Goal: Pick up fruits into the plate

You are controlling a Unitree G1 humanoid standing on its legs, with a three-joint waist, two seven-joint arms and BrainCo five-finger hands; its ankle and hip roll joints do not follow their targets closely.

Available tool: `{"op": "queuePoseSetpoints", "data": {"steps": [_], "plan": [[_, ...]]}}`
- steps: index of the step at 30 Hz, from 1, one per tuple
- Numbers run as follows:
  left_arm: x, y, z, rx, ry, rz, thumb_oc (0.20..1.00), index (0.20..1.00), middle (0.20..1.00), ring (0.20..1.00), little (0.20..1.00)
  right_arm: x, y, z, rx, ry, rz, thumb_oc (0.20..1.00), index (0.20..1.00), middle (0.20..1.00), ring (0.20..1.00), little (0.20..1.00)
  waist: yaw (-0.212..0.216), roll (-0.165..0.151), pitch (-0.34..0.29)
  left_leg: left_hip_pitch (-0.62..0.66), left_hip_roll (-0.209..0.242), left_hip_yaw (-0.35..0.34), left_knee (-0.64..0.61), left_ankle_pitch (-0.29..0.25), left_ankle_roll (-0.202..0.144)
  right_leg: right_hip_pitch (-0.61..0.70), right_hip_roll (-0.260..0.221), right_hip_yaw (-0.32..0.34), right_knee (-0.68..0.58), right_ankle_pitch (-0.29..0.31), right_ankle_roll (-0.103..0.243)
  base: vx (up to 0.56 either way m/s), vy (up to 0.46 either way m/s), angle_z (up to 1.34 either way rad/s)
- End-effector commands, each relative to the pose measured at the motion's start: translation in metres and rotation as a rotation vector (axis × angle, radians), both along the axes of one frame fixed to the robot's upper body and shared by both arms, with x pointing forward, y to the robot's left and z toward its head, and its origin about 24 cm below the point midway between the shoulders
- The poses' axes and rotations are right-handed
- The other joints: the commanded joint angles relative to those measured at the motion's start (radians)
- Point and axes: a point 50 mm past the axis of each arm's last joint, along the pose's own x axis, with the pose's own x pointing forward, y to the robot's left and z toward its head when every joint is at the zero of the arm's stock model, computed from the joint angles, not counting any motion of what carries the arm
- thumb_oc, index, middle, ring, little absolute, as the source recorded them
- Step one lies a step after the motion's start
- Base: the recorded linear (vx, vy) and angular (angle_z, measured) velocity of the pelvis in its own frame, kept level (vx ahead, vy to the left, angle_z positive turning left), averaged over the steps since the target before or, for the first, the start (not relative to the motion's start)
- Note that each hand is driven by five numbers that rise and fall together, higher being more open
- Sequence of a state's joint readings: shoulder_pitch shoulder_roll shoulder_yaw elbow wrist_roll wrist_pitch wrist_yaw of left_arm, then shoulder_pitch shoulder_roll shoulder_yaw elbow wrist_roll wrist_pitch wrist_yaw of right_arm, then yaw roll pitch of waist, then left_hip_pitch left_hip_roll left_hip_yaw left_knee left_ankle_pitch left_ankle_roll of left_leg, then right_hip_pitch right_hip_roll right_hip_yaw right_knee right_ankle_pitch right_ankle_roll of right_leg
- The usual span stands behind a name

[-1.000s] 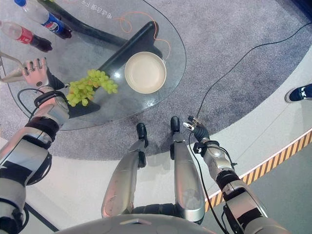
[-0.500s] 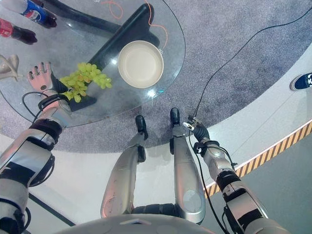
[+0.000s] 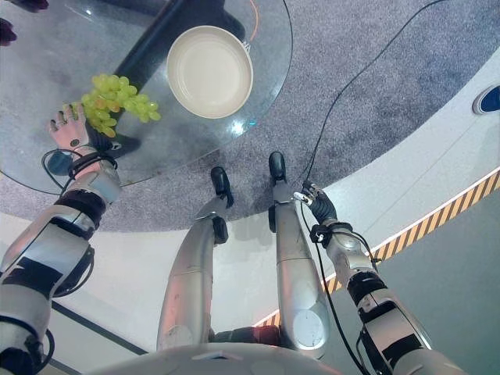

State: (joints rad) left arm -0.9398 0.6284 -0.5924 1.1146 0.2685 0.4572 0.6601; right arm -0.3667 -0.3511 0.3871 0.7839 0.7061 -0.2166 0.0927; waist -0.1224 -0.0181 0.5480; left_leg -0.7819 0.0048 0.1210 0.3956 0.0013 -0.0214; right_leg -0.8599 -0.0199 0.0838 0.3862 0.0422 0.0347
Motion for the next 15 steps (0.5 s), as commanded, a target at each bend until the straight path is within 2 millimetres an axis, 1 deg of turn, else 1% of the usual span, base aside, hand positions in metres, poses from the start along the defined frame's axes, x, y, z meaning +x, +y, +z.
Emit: {"op": "queuePoseSetpoints", "data": {"steps": [1, 6, 8, 10, 14, 15], "plan": [[-0.012, 0.024, 0.004, -0.004, -0.025, 0.131, 1.0, 1.0, 1.0, 1.0, 1.0, -0.01, 0.002, 0.002, 0.027, -0.047, 0.023, 1.0, 1.0, 1.0, 1.0, 1.0, -0.002, -0.014, -0.028, 0.01, -0.076, -0.099, 0.001, -0.046, 0.021, -0.004, 0.117, -0.055, 0.116, -0.103, -0.018, 0.01, -0.001, -0.06], [-0.011, 0.026, 0.015, 0.008, -0.053, 0.171, 1.0, 1.0, 1.0, 1.0, 1.0, -0.008, 0.007, 0.008, 0.049, -0.073, 0.04, 1.0, 1.0, 1.0, 1.0, 1.0, -0.006, -0.025, -0.028, -0.042, -0.073, -0.103, 0.03, -0.055, 0.019, -0.055, 0.129, -0.052, 0.145, -0.108, -0.02, 0.02, 0.002, -0.05], [-0.012, 0.03, 0.024, 0.019, -0.069, 0.199, 1.0, 1.0, 1.0, 1.0, 1.0, -0.009, 0.008, 0.009, 0.062, -0.08, 0.048, 1.0, 1.0, 1.0, 1.0, 1.0, -0.009, -0.033, -0.028, -0.064, -0.072, -0.106, 0.047, -0.062, 0.019, -0.076, 0.133, -0.052, 0.158, -0.108, -0.019, 0.0, 0.0, 0.0], [-0.012, 0.031, 0.025, 0.022, -0.072, 0.205, 1.0, 1.0, 1.0, 1.0, 1.0, -0.009, 0.008, 0.009, 0.064, -0.081, 0.049, 1.0, 1.0, 1.0, 1.0, 1.0, -0.009, -0.035, -0.028, -0.068, -0.072, -0.106, 0.051, -0.064, 0.019, -0.08, 0.134, -0.052, 0.161, -0.109, -0.019, 0.0, 0.0, 0.0], [-0.014, 0.036, 0.038, 0.037, -0.11, 0.252, 1.0, 1.0, 1.0, 1.0, 1.0, -0.011, 0.009, 0.009, 0.08, -0.088, 0.053, 1.0, 1.0, 1.0, 1.0, 1.0, -0.012, -0.044, -0.028, -0.098, -0.075, -0.111, 0.077, -0.075, 0.02, -0.105, 0.137, -0.053, 0.176, -0.108, -0.019, 0.01, -0.001, -0.01], [-0.014, 0.036, 0.039, 0.038, -0.111, 0.253, 1.0, 1.0, 1.0, 1.0, 1.0, -0.011, 0.009, 0.009, 0.081, -0.088, 0.053, 1.0, 1.0, 1.0, 1.0, 1.0, -0.012, -0.044, -0.028, -0.099, -0.075, -0.111, 0.078, -0.075, 0.02, -0.106, 0.137, -0.053, 0.178, -0.108, -0.019, 0.04, 0.005, -0.02]]}}
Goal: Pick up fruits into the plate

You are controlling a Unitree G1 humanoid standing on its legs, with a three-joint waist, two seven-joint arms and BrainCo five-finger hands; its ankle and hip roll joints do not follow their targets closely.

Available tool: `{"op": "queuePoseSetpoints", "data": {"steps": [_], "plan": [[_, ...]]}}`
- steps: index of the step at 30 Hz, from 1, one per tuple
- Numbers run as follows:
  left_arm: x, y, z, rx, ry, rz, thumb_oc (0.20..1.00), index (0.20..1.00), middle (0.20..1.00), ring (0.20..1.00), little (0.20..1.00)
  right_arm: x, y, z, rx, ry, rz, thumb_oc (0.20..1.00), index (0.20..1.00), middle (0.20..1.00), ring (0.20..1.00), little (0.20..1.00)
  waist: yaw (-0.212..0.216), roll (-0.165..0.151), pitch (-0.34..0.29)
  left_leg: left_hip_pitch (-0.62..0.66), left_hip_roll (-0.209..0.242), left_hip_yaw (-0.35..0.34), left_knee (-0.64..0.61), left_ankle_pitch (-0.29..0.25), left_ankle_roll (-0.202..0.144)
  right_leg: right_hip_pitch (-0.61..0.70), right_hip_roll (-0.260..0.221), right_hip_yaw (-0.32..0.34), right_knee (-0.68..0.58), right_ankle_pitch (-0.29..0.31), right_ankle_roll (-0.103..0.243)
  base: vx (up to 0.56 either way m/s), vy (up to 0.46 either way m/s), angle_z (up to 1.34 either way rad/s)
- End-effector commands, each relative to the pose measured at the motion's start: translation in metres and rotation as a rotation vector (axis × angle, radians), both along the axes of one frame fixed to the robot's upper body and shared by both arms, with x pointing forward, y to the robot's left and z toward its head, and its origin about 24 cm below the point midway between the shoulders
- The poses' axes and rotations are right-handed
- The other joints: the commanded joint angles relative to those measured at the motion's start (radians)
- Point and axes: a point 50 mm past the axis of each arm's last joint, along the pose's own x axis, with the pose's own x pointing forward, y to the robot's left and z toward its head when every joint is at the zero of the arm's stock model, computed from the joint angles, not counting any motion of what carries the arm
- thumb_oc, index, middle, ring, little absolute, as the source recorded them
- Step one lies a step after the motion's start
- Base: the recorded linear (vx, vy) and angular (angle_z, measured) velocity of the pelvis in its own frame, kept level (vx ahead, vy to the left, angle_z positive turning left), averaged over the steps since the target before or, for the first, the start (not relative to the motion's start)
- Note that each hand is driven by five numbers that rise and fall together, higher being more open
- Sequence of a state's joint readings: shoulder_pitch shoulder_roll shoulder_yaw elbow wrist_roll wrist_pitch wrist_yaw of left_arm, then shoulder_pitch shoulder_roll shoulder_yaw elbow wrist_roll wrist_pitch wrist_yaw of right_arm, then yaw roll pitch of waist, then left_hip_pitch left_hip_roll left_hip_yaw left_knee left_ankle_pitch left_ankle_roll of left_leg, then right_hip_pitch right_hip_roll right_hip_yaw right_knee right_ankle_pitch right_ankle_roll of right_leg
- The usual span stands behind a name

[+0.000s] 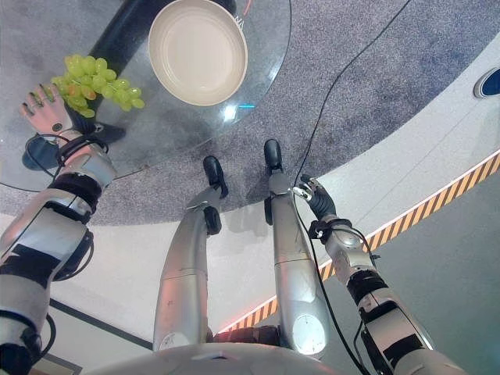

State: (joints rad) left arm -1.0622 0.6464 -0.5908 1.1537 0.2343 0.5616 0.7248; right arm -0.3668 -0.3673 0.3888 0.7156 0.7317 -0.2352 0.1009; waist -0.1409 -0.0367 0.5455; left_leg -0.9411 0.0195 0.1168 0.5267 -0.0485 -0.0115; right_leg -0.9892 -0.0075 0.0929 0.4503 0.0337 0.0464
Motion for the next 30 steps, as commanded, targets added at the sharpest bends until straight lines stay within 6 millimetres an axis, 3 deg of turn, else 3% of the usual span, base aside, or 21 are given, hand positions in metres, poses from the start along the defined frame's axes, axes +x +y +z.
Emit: {"op": "queuePoseSetpoints", "data": {"steps": [1, 10, 11, 12, 30], "plan": [[-0.019, 0.032, 0.004, 0.006, -0.007, 0.138, 1.0, 1.0, 1.0, 1.0, 1.0, -0.018, 0.006, -0.007, 0.053, -0.015, 0.037, 1.0, 1.0, 1.0, 1.0, 1.0, 0.005, -0.027, -0.026, 0.049, -0.091, -0.108, -0.04, -0.033, 0.011, 0.012, 0.126, -0.063, 0.126, -0.102, -0.03, 0.04, 0.005, -0.03], [-0.023, 0.041, 0.015, 0.025, -0.02, 0.175, 1.0, 1.0, 1.0, 1.0, 1.0, -0.021, 0.006, -0.007, 0.066, -0.019, 0.045, 1.0, 1.0, 1.0, 1.0, 1.0, 0.004, -0.025, -0.026, 0.034, -0.095, -0.109, -0.022, -0.046, 0.015, -0.006, 0.124, -0.062, 0.137, -0.101, -0.029, 0.02, 0.004, -0.01], [-0.023, 0.042, 0.014, 0.019, -0.017, 0.177, 0.677, 0.677, 0.677, 0.677, 0.677, -0.021, 0.006, -0.007, 0.066, -0.018, 0.046, 1.0, 1.0, 1.0, 1.0, 1.0, 0.004, -0.024, -0.026, 0.033, -0.096, -0.108, -0.021, -0.047, 0.015, -0.007, 0.124, -0.062, 0.139, -0.101, -0.029, 0.0, 0.0, 0.0], [-0.023, 0.042, 0.014, 0.013, -0.017, 0.173, 0.2, 0.2, 0.2, 0.2, 0.2, -0.021, 0.006, -0.007, 0.065, -0.019, 0.047, 1.0, 1.0, 1.0, 1.0, 1.0, 0.003, -0.023, -0.026, 0.032, -0.095, -0.107, -0.021, -0.046, 0.015, -0.01, 0.125, -0.061, 0.141, -0.101, -0.029, 0.01, 0.032, 0.0], [-0.021, 0.04, 0.013, 0.0, 0.001, 0.163, 0.2, 0.2, 0.2, 0.2, 0.2, -0.021, 0.006, -0.005, 0.076, -0.035, 0.041, 1.0, 1.0, 1.0, 1.0, 1.0, 0.001, -0.024, -0.026, 0.049, -0.097, -0.112, -0.037, -0.043, 0.017, 0.003, 0.131, -0.061, 0.124, -0.094, -0.028, 0.0, 0.0, 0.0]]}}
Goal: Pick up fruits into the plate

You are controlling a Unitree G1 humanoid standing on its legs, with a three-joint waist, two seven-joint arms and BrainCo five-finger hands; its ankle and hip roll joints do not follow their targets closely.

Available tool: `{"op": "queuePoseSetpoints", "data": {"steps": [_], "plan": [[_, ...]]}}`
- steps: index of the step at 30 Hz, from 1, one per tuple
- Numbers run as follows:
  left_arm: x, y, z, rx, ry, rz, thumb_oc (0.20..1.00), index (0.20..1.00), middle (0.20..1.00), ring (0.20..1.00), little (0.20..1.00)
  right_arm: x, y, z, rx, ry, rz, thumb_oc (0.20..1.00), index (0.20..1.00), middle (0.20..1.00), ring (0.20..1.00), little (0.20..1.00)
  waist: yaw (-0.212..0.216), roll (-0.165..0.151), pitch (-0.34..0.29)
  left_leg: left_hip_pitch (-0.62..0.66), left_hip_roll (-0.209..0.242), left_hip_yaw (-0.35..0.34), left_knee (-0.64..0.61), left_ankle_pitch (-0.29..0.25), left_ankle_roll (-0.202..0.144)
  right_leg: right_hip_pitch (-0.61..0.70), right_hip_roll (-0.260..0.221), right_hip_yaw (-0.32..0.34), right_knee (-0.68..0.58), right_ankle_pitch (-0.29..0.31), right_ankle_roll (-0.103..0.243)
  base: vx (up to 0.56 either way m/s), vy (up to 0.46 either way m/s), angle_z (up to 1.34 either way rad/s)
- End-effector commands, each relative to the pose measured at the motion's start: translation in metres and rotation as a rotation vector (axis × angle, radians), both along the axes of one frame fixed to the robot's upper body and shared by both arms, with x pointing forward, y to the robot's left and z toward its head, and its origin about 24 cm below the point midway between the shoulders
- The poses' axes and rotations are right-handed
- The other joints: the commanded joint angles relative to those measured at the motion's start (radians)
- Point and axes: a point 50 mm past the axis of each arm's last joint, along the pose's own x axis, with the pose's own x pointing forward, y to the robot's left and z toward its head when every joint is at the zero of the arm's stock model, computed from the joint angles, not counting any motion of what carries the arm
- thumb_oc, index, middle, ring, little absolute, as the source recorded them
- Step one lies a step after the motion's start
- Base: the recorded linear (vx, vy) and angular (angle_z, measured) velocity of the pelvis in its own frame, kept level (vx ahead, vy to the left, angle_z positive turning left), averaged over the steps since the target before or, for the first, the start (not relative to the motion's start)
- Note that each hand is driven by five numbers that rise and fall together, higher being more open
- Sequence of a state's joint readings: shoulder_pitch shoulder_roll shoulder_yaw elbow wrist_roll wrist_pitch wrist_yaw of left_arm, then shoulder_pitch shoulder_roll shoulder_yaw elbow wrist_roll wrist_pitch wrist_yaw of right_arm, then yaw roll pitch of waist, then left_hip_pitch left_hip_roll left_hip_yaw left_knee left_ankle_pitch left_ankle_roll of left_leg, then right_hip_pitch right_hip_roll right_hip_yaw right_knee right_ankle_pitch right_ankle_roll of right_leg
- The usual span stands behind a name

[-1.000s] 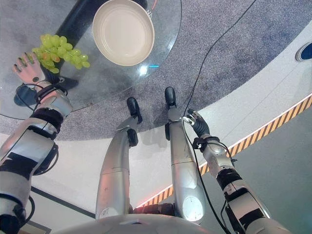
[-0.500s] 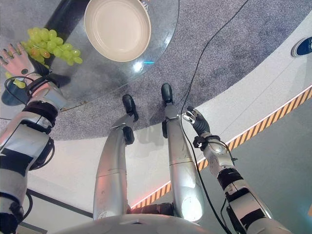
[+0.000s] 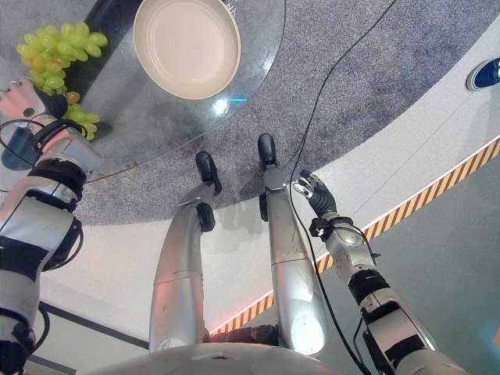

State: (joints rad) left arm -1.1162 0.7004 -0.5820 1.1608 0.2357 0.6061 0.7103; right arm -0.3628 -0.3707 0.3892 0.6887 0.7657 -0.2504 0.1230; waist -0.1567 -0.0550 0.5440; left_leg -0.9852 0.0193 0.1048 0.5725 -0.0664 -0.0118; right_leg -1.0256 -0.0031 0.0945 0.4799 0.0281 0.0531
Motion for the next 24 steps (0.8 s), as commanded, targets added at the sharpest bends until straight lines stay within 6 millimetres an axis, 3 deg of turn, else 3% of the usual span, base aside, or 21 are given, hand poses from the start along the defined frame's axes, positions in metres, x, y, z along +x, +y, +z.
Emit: {"op": "queuePoseSetpoints", "data": {"steps": [1, 13, 24], "plan": [[-0.016, 0.023, -0.014, -0.011, 0.041, 0.082, 0.2, 0.2, 0.2, 0.2, 0.2, -0.022, 0.004, -0.011, 0.037, 0.0, 0.027, 1.0, 1.0, 1.0, 1.0, 1.0, 0.017, -0.005, -0.024, 0.098, -0.096, -0.1, -0.087, -0.024, 0.017, 0.044, 0.127, -0.063, 0.092, -0.087, -0.033, 0.0, 0.0, 0.0], [-0.012, 0.019, -0.012, -0.014, 0.011, 0.027, 0.2, 0.2, 0.2, 0.2, 0.2, -0.024, 0.002, -0.013, 0.03, -0.001, 0.035, 1.0, 1.0, 1.0, 1.0, 1.0, 0.016, 0.007, -0.024, 0.164, -0.094, -0.097, -0.132, -0.011, 0.02, 0.097, 0.129, -0.054, 0.062, -0.086, -0.032, 0.0, 0.0, 0.0], [-0.001, 0.001, -0.005, 0.02, -0.081, -0.182, 0.2, 0.2, 0.2, 0.2, 0.2, -0.027, 0.002, -0.012, 0.041, -0.014, 0.022, 1.0, 1.0, 1.0, 1.0, 1.0, 0.038, 0.046, -0.024, 0.357, -0.094, -0.108, -0.244, 0.011, 0.022, 0.27, 0.089, -0.065, -0.014, -0.092, -0.017, 0.0, 0.0, 0.0]]}}
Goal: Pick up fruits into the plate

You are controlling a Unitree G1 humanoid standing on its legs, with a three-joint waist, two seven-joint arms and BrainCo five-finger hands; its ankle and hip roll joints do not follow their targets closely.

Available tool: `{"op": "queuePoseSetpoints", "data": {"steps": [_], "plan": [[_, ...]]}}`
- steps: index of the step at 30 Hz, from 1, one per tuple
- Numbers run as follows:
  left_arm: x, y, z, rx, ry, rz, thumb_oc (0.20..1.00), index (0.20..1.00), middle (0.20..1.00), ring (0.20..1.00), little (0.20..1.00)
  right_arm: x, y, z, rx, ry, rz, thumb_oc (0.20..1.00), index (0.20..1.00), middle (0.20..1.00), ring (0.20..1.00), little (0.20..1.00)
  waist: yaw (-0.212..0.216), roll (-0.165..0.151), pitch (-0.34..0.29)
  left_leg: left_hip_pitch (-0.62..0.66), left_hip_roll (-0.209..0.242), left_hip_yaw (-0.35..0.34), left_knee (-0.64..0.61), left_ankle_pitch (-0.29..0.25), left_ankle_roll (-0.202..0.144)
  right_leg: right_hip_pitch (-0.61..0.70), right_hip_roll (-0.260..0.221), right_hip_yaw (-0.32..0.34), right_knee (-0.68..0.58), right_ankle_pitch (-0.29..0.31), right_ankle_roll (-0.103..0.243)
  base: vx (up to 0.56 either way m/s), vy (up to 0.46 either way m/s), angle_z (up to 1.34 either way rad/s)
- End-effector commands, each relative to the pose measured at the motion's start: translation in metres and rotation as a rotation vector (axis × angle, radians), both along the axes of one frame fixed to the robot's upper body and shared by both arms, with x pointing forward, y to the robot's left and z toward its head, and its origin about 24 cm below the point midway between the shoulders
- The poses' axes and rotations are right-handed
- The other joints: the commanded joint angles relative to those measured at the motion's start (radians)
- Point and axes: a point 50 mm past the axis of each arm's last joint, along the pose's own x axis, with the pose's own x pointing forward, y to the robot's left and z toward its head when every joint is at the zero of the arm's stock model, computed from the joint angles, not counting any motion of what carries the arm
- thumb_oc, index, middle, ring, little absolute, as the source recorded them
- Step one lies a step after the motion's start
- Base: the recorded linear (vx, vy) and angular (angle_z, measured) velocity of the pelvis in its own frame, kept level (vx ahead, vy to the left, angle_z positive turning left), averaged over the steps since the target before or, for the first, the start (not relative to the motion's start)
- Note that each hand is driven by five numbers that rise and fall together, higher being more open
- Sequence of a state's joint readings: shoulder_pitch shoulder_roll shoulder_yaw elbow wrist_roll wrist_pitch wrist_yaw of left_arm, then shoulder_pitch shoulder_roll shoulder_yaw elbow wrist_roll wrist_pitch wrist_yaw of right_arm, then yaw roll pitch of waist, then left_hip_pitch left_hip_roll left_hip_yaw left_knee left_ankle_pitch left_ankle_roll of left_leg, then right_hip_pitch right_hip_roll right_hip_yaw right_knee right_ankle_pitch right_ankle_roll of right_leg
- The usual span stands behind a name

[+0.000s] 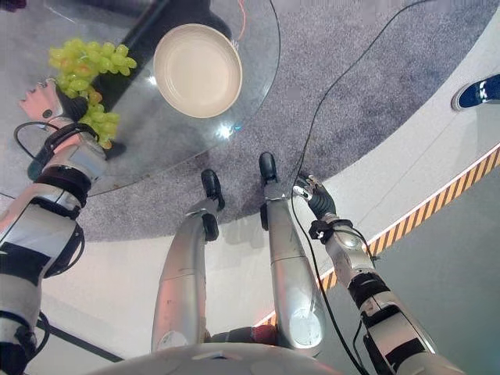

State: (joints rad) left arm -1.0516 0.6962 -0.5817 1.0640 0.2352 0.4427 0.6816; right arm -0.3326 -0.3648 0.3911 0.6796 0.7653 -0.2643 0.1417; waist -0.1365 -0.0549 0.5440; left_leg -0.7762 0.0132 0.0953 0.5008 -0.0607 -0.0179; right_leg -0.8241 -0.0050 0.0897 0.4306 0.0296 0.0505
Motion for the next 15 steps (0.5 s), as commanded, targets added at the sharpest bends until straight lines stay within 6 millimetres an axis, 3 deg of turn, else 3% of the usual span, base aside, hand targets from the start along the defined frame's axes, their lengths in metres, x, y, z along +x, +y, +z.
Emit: {"op": "queuePoseSetpoints", "data": {"steps": [1, 12, 15], "plan": [[-0.012, 0.02, 0.005, 0.03, -0.058, 0.037, 0.2, 0.2, 0.2, 0.2, 0.2, -0.02, 0.0, -0.006, 0.031, -0.018, 0.005, 1.0, 1.0, 1.0, 1.0, 1.0, 0.019, 0.048, -0.024, 0.158, -0.087, -0.1, -0.177, 0.006, 0.028, 0.078, 0.089, -0.061, 0.032, -0.094, -0.014, 0.01, -0.025, 0.04], [-0.011, -0.005, 0.008, 0.145, -0.004, -0.236, 0.2, 0.2, 0.2, 0.2, 0.2, -0.022, 0.006, 0.01, 0.152, -0.066, 0.059, 1.0, 1.0, 1.0, 1.0, 1.0, 0.045, 0.082, -0.024, 0.432, -0.075, -0.122, -0.298, 0.011, 0.014, 0.355, 0.028, -0.093, -0.061, -0.115, 0.003, 0.02, -0.045, 0.1], [-0.013, -0.013, 0.009, 0.207, 0.034, -0.316, 0.2, 0.2, 0.2, 0.2, 0.2, -0.021, 0.008, 0.016, 0.201, -0.087, 0.096, 1.0, 1.0, 1.0, 1.0, 1.0, 0.058, 0.089, -0.051, 0.486, -0.075, -0.131, -0.336, 0.017, 0.009, 0.417, 0.01, -0.106, -0.1, -0.111, 0.008, 0.05, -0.058, 0.12]]}}
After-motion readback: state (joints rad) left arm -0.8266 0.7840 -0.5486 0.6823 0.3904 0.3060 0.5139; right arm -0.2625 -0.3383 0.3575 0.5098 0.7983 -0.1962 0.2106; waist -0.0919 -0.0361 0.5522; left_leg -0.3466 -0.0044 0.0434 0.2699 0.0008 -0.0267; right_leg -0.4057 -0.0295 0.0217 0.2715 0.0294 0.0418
